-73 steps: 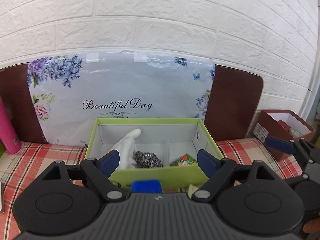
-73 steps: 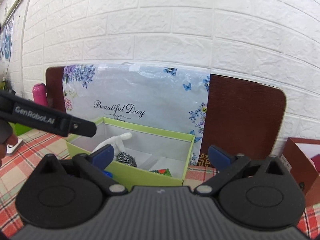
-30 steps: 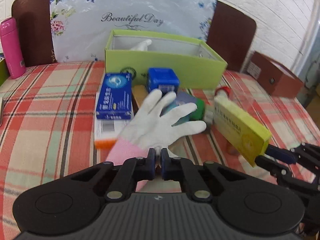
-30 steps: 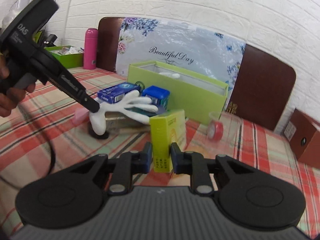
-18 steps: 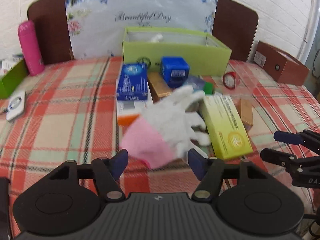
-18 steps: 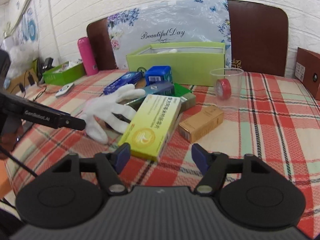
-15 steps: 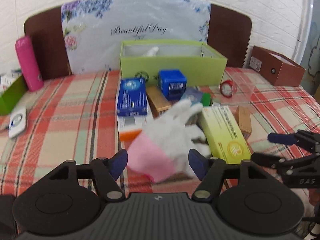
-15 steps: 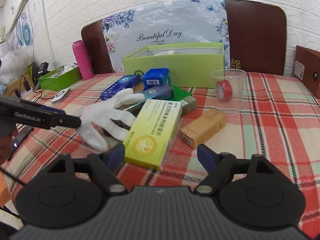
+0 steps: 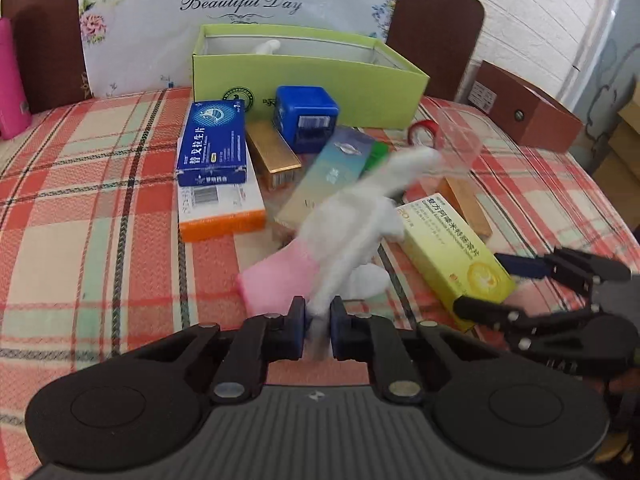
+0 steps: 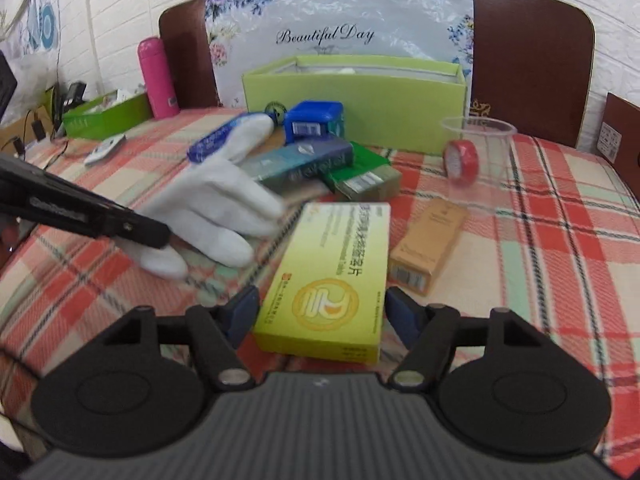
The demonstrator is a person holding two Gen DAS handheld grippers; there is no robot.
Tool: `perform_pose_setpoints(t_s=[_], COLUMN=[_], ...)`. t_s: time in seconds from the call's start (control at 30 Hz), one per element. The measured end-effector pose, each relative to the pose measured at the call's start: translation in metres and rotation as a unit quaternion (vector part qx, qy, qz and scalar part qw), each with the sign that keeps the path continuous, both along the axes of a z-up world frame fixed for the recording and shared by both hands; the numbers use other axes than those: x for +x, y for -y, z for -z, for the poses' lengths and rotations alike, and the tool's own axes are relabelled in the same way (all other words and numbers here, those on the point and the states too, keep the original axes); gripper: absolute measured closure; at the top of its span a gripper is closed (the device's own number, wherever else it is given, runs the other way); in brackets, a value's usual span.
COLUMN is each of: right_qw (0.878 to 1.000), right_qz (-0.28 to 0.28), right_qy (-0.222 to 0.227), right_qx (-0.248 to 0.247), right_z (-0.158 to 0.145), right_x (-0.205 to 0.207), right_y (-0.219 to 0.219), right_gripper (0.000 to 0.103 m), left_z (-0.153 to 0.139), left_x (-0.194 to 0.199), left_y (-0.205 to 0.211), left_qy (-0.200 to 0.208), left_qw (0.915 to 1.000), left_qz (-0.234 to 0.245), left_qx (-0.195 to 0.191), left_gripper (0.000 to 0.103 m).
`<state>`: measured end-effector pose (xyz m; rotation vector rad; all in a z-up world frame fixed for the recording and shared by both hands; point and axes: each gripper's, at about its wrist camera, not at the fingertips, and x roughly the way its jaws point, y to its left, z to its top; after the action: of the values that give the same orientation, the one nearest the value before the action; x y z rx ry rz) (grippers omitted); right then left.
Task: Organize objects
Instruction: 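Place the yellow box into the green box while the left gripper drops the glove in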
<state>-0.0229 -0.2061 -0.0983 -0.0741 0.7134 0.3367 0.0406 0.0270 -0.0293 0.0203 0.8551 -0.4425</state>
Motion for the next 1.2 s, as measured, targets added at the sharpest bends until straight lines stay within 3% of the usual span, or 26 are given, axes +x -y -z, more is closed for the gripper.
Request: perform_pose_setpoints(t_s=[0.1,0.13,0.2,0.23,0.27,0.5,0.53,0.6,0.63,0.7,0.77,0.83,1.0,1.2], right_qw=[1.0,1.0,1.0,1.0,1.0,1.0,1.0,0.999,0.999,0.999,0.999,0.999,1.0,0.998], right_qz=[0.011,0.013,0.016,0.018,0.018,0.011,0.01,0.011,0.012,0.012,0.012,0.005,-0.012,-0.005], right_qy=[-0.007,-0.005,0.0,0.005,0.009,0.02,0.022,0.023,0.022,0.02,0.019,0.01,-0.004,0.045], right_qx=[-0.01,-0.011,-0.009,-0.01,-0.012,-0.021,-0.02,-0.019,-0.019,-0.021,-0.028,-0.033,-0.003,0.044], right_z=[0.002,0.002,0.002,0.001,0.001,0.001,0.001,0.003,0.004,0.008,0.012,0.016,0.005,-0.04], right_x=[-0.005,-0.006,-0.005,-0.004,-0.003,0.005,0.007,0.012,0.015,0.021,0.024,0.025,0.015,0.012], right_y=[0.013,0.013,0.012,0.01,0.007,-0.002,-0.003,-0.005,-0.006,-0.009,-0.012,-0.014,-0.011,0.005], right_gripper=[0.036,0.036,0.035,0.033,0.033,0.028,0.028,0.028,0.028,0.028,0.028,0.036,0.037,0.037], left_z=[0.0,0.0,0.001,0.001,0.0,-0.001,0.001,0.004,0.006,0.009,0.011,0.01,-0.006,-0.054], left_x=[-0.011,-0.012,-0.009,-0.007,-0.005,-0.003,-0.002,0.001,0.003,0.006,0.006,0.004,-0.004,0.004], left_y=[0.001,0.001,0.003,0.005,0.007,0.027,0.029,0.029,0.028,0.025,0.022,0.018,0.012,0.01], left_qy=[0.003,0.005,0.01,0.013,0.018,0.035,0.034,0.027,0.019,0.005,0.0,-0.004,0.008,0.074], left_qw=[0.9997,0.9996,0.9994,0.9993,0.9991,0.9989,0.9989,0.9993,0.9996,0.9999,0.9999,1.0,0.9999,0.9969], left_qz=[0.008,0.007,0.001,-0.005,-0.01,0.016,0.014,0.013,0.012,0.007,0.002,0.0,0.007,0.01], left_qx=[0.024,0.028,0.034,0.036,0.036,0.028,0.028,0.021,0.018,0.013,0.01,0.003,-0.003,-0.024], left_gripper=[0.089,0.082,0.059,0.041,0.032,0.031,0.032,0.049,0.067,0.075,0.091,0.094,0.096,0.096])
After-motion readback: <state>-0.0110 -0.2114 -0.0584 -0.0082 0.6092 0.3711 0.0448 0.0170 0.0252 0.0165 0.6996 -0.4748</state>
